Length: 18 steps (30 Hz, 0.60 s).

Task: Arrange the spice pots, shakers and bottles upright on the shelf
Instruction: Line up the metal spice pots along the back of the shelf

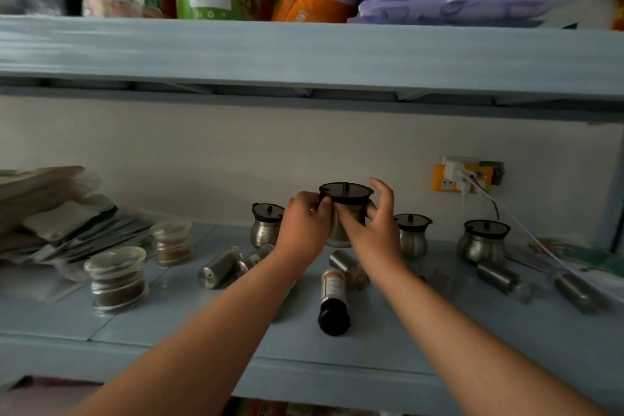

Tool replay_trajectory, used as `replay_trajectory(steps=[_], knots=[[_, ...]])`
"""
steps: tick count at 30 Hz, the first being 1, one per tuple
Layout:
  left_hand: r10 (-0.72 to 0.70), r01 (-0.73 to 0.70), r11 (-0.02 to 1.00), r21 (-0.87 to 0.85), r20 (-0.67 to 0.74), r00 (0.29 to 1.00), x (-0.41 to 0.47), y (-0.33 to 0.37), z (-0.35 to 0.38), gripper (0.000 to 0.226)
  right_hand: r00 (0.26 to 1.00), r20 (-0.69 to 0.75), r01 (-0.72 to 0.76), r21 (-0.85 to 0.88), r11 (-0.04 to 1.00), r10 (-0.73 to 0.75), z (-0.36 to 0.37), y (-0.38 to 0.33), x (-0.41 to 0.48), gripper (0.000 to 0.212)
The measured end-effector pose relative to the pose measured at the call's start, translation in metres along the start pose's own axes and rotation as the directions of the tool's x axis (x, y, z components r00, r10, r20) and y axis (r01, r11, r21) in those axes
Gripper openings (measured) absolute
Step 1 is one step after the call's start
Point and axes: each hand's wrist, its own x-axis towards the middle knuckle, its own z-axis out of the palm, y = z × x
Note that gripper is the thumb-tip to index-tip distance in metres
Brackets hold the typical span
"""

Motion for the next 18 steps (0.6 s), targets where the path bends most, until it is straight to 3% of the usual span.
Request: replay_trajectory(steps=[4,8,18], knots=[[-0.018,0.016,0.993,-0.113,-0.011,1.000,-0.026,0.006,-0.007,0.022,0.995,0.022,0.094,-0.019,0.995,-0.093,-0.006,-0.012,-0.023,0.077],[-0.064,0.062,0.967,-0.247,-0.001,0.998,-0.056,0.011,-0.011,0.026,0.983,0.000,0.185,-0.044,0.982,-0.185,-0.014,-0.029,-0.044,0.089],[0.077,-0.075,0.961,-0.266,-0.002,0.997,-0.106,0.029,-0.026,0.030,0.991,0.100,0.085,0.096,0.992,-0.094,-0.045,-0.062,-0.072,0.084]])
